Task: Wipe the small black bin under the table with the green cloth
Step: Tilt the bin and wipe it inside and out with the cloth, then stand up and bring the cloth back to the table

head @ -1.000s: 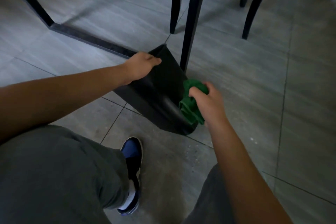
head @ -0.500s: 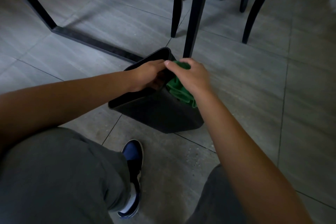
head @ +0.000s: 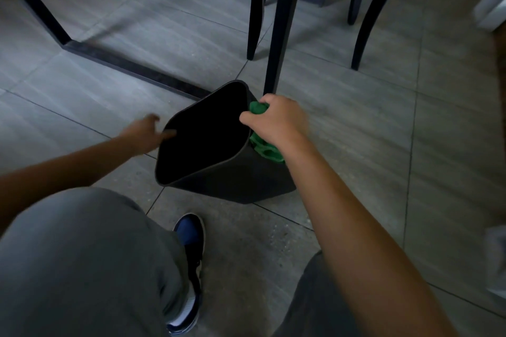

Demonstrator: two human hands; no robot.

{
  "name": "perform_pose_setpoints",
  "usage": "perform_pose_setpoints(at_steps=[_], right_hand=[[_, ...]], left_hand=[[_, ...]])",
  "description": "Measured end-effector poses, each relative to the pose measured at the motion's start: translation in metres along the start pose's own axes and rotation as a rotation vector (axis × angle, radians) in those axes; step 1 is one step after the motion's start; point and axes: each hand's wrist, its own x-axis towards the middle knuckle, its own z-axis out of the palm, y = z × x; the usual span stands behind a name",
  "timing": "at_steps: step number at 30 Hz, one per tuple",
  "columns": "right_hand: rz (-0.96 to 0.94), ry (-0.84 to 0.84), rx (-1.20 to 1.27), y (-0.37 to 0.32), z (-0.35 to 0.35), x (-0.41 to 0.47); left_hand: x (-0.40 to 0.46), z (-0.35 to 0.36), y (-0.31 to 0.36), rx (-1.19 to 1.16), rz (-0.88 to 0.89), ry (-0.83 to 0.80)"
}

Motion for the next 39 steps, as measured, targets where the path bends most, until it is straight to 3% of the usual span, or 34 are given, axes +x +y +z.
perform_pose_setpoints(at_steps=[2,6,10,21,23,25,27,29,31,33,34,36,39], right_hand=[[-0.004,0.002,0.008,0.000,-0.005,0.000],[0.037,0.036,0.091,0.015,-0.023,0.005],[0.127,0.080,0.113,0.045,-0.022,0.016],[0.224,0.113,0.122,0.086,0.015,0.027],[0.186,0.193,0.080,0.085,0.008,0.025],[0.061,0.350,0.076,0.073,-0.005,0.017],[-0.091,0.413,0.249,0.050,-0.027,0.005],[-0.190,0.292,0.587,0.018,-0.051,-0.011],[-0.319,0.137,0.817,-0.009,-0.063,-0.021],[-0.457,0.059,0.842,-0.026,-0.063,-0.025],[-0.499,0.021,0.818,-0.031,-0.060,-0.024],[-0.538,-0.036,0.804,-0.032,-0.052,-0.021],[-0.536,-0.005,0.835,-0.024,-0.035,-0.007]], left_hand=[[-0.011,0.023,-0.020,-0.208,-0.154,-0.200],[-0.010,0.023,-0.016,-0.327,-0.045,-0.007],[-0.007,0.006,0.006,-0.164,0.082,0.195],[0.015,0.002,0.022,0.001,0.192,0.168],[0.012,-0.003,0.027,-0.053,0.207,0.210],[0.002,-0.012,0.032,-0.186,0.294,0.365],[-0.014,-0.024,0.049,-0.295,0.420,0.477],[-0.032,-0.034,0.077,-0.491,0.470,0.334],[-0.047,-0.041,0.108,-0.731,0.360,-0.118],[-0.057,-0.043,0.126,-0.778,0.298,-0.597],[-0.059,-0.040,0.130,-0.803,0.325,-0.741],[-0.059,-0.030,0.132,-0.938,0.365,-0.837],[-0.048,-0.019,0.129,-1.137,0.314,-0.704]])
